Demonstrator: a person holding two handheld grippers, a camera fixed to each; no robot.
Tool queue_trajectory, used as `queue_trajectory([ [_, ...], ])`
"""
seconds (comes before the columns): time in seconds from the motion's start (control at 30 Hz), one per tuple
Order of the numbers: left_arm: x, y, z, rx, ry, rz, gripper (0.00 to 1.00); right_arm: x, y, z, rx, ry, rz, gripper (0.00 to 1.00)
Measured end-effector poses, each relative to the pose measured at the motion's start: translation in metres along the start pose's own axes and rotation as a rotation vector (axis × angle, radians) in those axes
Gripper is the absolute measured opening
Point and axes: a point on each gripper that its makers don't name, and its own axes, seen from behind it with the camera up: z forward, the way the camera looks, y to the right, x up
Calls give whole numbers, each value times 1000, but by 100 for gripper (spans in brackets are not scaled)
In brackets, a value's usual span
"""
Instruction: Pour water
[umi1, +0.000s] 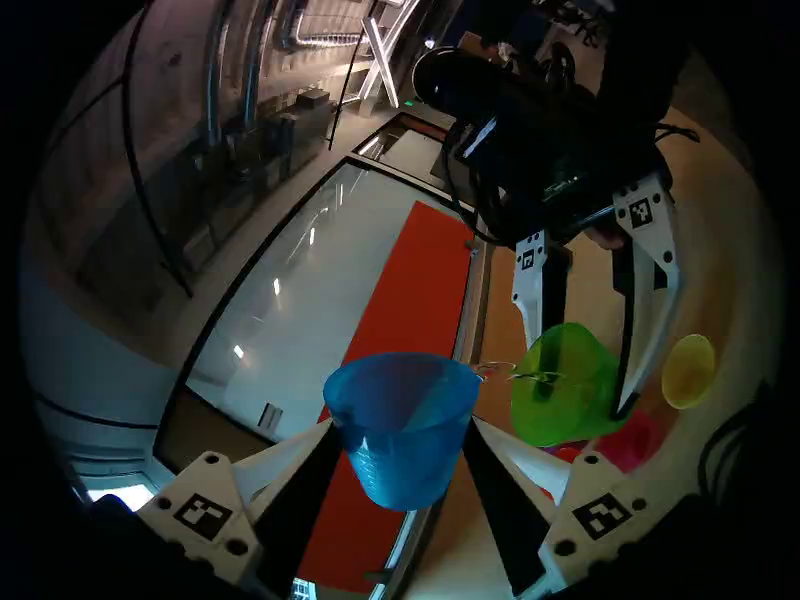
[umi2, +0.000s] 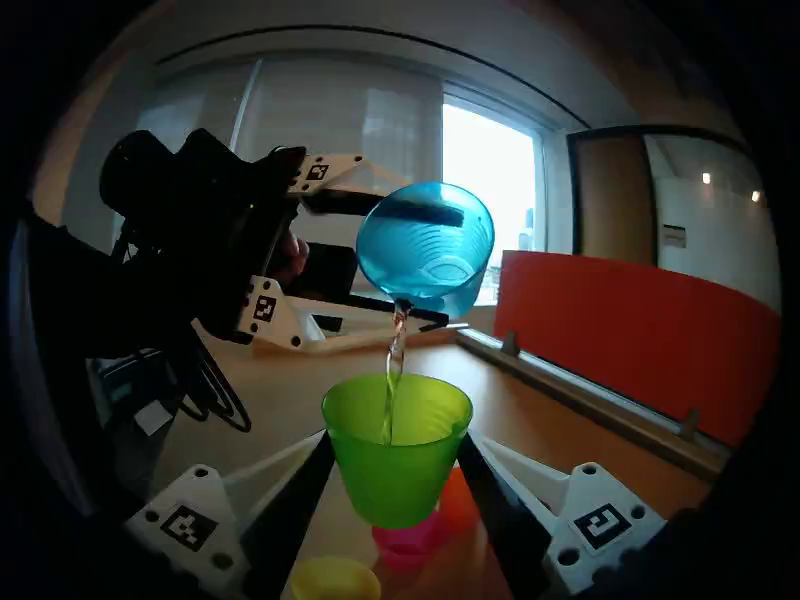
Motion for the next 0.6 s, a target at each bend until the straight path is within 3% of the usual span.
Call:
queue_trajectory([
  [0.6, 1, 0, -1, 6, -2, 42, 80, 2, 0, 2, -4, 5, -7, 87],
])
